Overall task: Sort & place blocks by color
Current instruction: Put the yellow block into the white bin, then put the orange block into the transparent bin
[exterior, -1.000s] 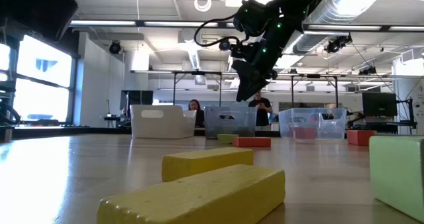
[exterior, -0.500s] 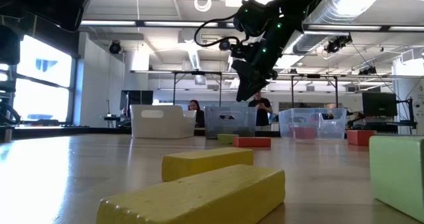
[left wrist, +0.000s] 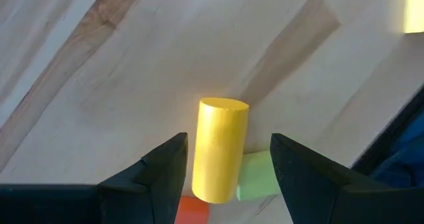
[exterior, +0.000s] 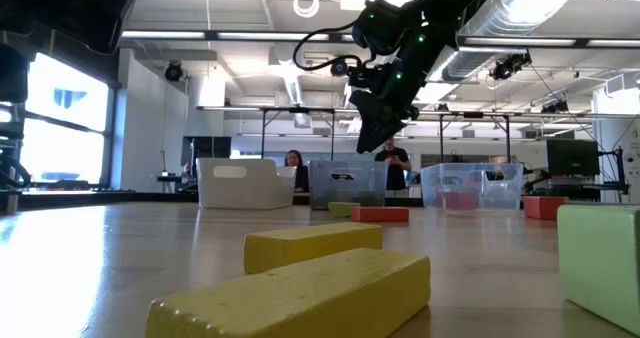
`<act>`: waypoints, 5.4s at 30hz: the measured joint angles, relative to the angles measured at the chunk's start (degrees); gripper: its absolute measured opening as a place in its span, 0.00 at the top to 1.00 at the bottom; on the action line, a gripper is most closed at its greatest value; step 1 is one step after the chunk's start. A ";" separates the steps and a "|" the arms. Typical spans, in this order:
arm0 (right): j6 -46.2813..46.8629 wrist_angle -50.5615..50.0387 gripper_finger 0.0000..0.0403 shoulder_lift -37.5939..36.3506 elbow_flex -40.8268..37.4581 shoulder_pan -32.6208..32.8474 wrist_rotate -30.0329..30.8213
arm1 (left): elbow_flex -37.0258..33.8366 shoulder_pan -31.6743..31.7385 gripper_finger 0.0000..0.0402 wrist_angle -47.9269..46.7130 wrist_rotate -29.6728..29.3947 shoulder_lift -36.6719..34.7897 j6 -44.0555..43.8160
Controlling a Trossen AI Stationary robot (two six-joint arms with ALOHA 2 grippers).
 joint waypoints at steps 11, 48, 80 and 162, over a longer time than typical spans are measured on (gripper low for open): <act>0.00 0.01 0.63 0.00 0.00 0.01 0.00 | 0.00 -0.02 0.49 1.06 3.74 4.68 0.44; -6.02 -7.66 0.63 -11.69 0.00 5.12 0.04 | -0.02 15.55 0.74 -10.39 -2.22 -0.37 25.82; -19.13 -15.38 0.63 -13.49 0.02 5.08 -8.59 | 0.02 68.12 0.73 9.24 -8.63 -11.02 66.41; 55.40 -43.62 0.44 -12.44 -0.04 57.44 -18.03 | 6.62 48.47 0.50 -1.10 5.11 -7.04 65.92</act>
